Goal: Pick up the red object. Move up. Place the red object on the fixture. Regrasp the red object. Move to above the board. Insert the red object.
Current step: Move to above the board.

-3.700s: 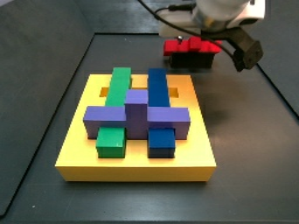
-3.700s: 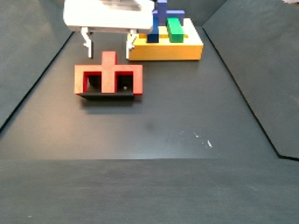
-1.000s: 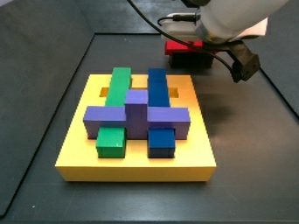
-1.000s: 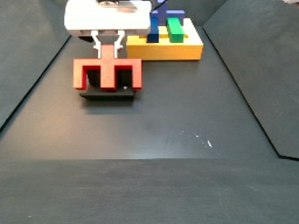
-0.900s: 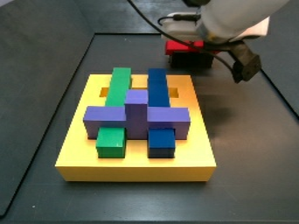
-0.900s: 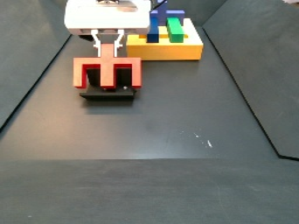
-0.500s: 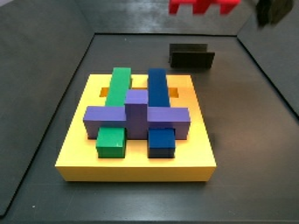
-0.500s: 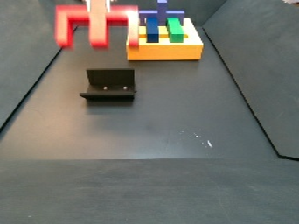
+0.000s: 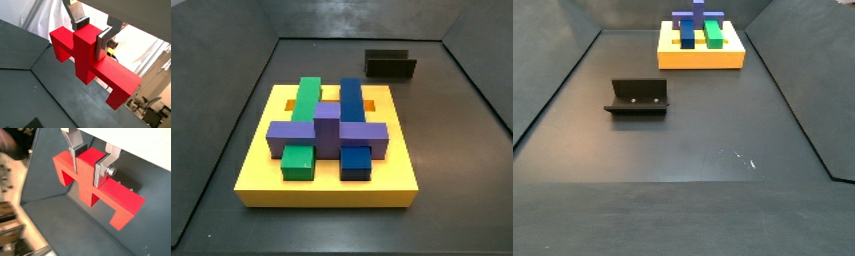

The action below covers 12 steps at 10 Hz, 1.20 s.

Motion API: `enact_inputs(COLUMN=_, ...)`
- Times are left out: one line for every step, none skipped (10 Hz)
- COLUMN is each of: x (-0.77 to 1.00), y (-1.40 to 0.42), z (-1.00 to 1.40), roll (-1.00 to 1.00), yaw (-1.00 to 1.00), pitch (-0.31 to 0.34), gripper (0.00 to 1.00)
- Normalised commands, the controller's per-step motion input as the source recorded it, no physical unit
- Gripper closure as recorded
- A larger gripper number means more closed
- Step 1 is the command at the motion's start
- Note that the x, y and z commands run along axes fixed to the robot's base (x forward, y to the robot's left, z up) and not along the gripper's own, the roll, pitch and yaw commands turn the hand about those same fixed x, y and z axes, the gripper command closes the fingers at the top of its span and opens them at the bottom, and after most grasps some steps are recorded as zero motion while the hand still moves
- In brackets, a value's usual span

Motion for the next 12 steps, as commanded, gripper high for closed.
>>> enact_inputs(x=-1.03, y=-1.4, z=0.31, roll=-1.0, yaw=-0.04, pitch=0.066, gripper=1.0)
enact_inputs(x=-1.11, y=-1.4, z=0.32, roll=-1.0, yaw=-0.03, pitch=0.048, gripper=1.0)
enact_inputs(x=-1.15, y=-1.4, z=0.29, roll=-1.0, yaw=-0.02, pitch=0.047, gripper=1.0)
enact_inputs(x=-1.14, y=-1.4, z=0.31, roll=-1.0, yaw=-0.02, pitch=0.048, gripper=1.0)
enact_inputs(x=-0.7, y=-0.79, z=0.18, roll=-1.0, yaw=-0.01, pitch=0.042, gripper=1.0)
enact_inputs(x=-0.48, y=-0.52, z=0.1, roll=-1.0, yaw=-0.01, pitch=0.043, gripper=1.0)
enact_inputs(x=-0.18, y=-0.16, z=0.05, roll=-1.0, yaw=0.0, pitch=0.037, gripper=1.0)
enact_inputs(x=-0.1, y=-0.02, z=0.01, roll=-1.0, yaw=-0.01, pitch=0.027, gripper=1.0)
enact_inputs(x=-0.08, y=0.01, z=0.0, roll=-1.0, yaw=-0.01, pitch=0.016, gripper=1.0)
enact_inputs(x=-0.08, y=0.01, z=0.02, roll=-0.93, yaw=-0.01, pitch=-0.005, gripper=1.0)
enact_inputs(x=-0.07, y=0.02, z=-0.01, roll=-0.7, yaw=0.0, pitch=-0.026, gripper=1.0)
enact_inputs(x=-0.05, y=0.02, z=0.0, roll=-0.44, yaw=0.0, pitch=-0.036, gripper=1.0)
